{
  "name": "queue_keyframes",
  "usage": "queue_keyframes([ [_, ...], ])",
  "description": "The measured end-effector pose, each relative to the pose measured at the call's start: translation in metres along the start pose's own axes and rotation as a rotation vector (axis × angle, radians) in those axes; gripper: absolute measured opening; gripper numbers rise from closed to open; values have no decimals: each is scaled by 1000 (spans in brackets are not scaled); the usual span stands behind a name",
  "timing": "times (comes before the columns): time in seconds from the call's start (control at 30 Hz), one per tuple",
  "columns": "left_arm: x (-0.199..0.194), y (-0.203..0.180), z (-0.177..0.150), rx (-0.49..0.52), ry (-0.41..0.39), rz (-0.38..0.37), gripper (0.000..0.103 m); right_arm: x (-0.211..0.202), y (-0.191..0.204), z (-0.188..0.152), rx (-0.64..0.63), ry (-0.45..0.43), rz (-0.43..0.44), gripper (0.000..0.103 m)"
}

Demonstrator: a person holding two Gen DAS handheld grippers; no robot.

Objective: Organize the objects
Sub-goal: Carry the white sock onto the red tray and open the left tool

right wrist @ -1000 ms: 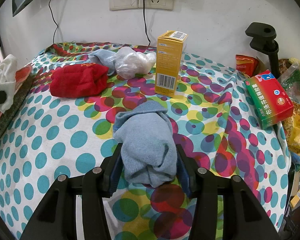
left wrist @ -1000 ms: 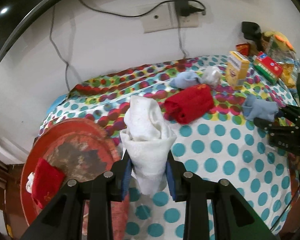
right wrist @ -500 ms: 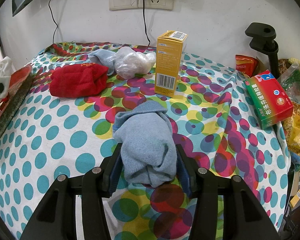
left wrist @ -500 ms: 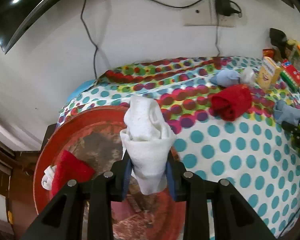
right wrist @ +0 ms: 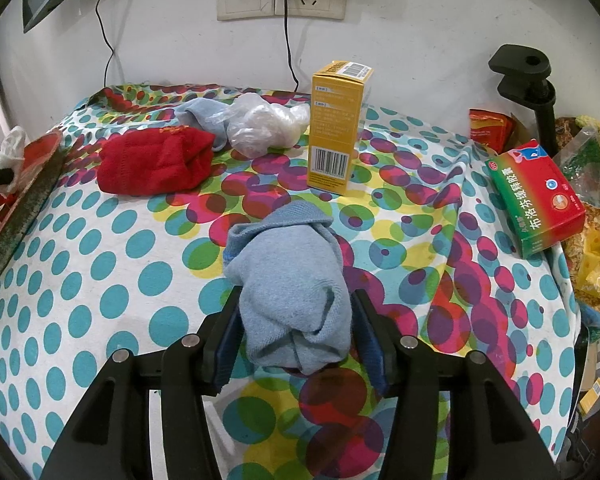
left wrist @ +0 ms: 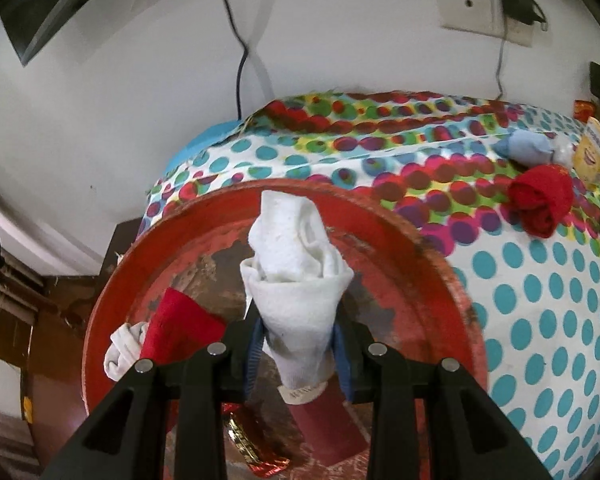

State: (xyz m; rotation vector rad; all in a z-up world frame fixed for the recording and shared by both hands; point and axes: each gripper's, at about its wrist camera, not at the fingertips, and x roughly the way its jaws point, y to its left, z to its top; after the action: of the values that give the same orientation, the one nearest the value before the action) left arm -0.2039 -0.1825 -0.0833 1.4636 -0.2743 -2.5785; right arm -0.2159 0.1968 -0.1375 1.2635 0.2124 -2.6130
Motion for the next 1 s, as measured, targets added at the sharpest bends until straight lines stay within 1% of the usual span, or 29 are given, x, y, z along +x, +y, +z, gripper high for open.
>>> queue_keyframes([
  [0.27,16,20,-2,-34,23,18,33,1,-3,0,0,1,-1,52],
  [0.4,20,25,-5,-42,37,27,38,1,-7,0,1,1,-5,53],
  [0.47,21,27,-6,-39,46,43,40,2,-8,0,2,2,-6,54],
  [0.6,18,26,-11,-26,33,43,45,0,-9,-2,6,3,-12,56],
  [0.63,17,27,-13,-36,26,21,48,0,-9,-2,6,3,-14,56],
  [0.73,12,30,-18,-56,6,-8,49,-1,-10,-2,8,4,-21,58],
  [0.87,1,28,-26,-45,-21,22,49,-3,-9,-3,9,4,-23,58],
  [1.0,-17,26,-41,-81,-41,26,49,-2,-8,-2,13,6,-18,58],
])
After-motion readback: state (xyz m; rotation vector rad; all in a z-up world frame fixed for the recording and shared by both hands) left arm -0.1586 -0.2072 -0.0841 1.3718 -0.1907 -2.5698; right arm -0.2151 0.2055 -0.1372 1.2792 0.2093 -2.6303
